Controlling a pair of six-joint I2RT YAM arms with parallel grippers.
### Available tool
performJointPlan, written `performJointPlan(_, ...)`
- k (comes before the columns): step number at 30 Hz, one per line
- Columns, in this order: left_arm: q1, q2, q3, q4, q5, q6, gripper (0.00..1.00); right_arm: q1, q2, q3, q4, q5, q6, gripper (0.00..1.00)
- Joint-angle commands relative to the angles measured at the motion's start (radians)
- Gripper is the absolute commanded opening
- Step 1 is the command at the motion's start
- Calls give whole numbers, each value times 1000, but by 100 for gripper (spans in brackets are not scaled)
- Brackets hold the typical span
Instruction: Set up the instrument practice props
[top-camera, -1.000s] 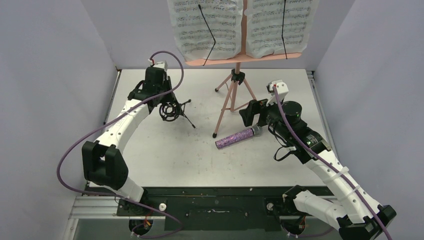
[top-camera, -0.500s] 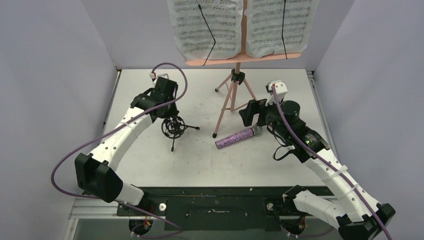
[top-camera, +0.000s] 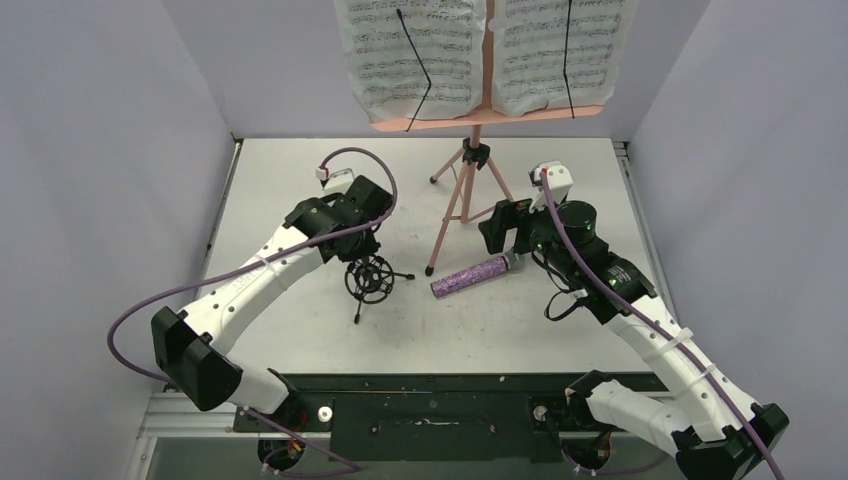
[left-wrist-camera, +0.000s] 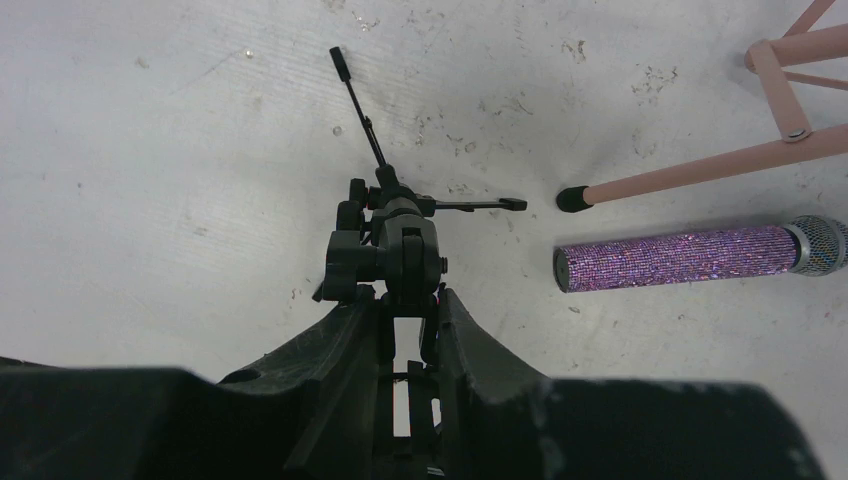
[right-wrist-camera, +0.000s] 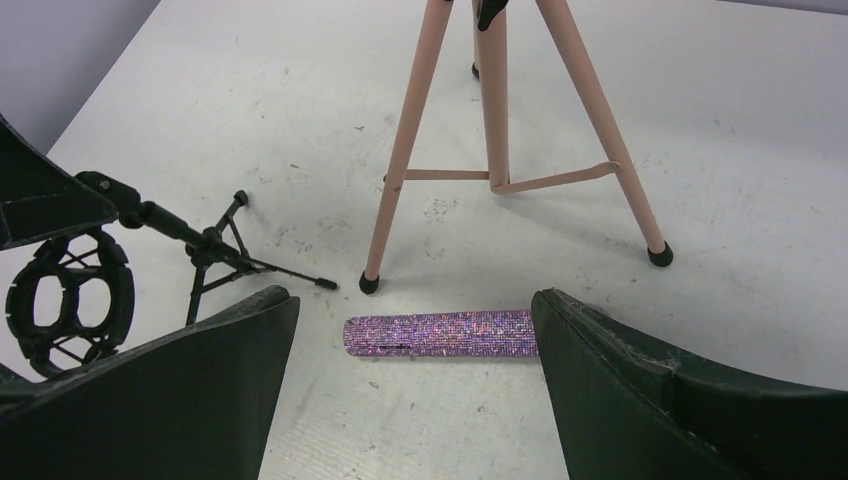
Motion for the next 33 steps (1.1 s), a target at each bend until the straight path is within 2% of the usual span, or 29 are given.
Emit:
performJointPlan(1,-41,-39,79,-104,-57,-200,0,-4,1,35,14,30,5,90)
performJointPlan(9,-57,-60,82,-180,-65,-447,0,-6,-1,28,2,30,13,90)
performJointPlan(13,-72,-49,62,-157,-4,-494,0,-6,-2,27,-2,61,17,90)
performJointPlan(22,-74,-55,66,-184,-43,-495,0,-9,-11,22,-8,87,29,90)
performJointPlan(25,-74,-54,73,-170,-42,-468,14,-8,-11,22,-9,91,29,90)
performJointPlan(26,-73,-53,78,-170,-43,-462,25,-8,-11,22,-9,93,28,90)
performJointPlan(29,-74,-49,95,-170,-47,-435,43,-9,-12,24,-8,97,26,90)
performJointPlan(33,-74,-58,115,-175,-65,-412,82,-10,-16,22,-8,103,24,90)
